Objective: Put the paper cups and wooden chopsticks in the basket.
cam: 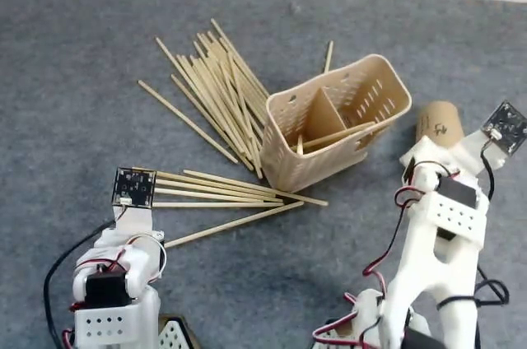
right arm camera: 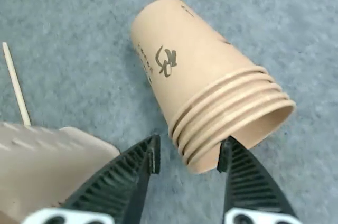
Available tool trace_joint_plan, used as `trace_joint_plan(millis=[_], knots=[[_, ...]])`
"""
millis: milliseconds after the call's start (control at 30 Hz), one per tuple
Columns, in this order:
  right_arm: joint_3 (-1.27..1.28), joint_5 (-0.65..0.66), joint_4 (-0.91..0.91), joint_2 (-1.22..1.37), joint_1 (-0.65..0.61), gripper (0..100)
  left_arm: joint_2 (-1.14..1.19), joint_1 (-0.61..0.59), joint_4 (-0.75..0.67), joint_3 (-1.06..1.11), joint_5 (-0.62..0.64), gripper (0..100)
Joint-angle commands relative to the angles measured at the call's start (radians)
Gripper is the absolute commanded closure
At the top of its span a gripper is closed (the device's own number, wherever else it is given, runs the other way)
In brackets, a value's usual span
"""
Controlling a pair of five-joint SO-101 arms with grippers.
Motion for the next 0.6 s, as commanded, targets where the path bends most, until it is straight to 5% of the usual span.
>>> trace_joint_plan(millis=[0, 167, 267, 333, 567], knots=[[-0.019, -0.011, -0.051, 0.125, -0.01, 81.4, -0.008, -0.007, 0.006, 0.022, -0.006, 99], [-0.165, -0.011, -0.11, 0.367, 0.012, 82.0, -0.008, -0.007, 0.006, 0.022, -0.006, 99], [-0.239, -0.011, -0.11, 0.441, 0.036, 90.7, -0.008, -0.007, 0.006, 0.022, -0.006, 99], [-0.274, -0.005, -0.108, 0.44, 0.047, 99.8, -0.008, -0.007, 0.006, 0.022, -0.006, 99], [-0.262, 0.006, -0.081, 0.263, 0.073, 99.3, -0.008, -0.007, 0.006, 0.022, -0.006, 99]])
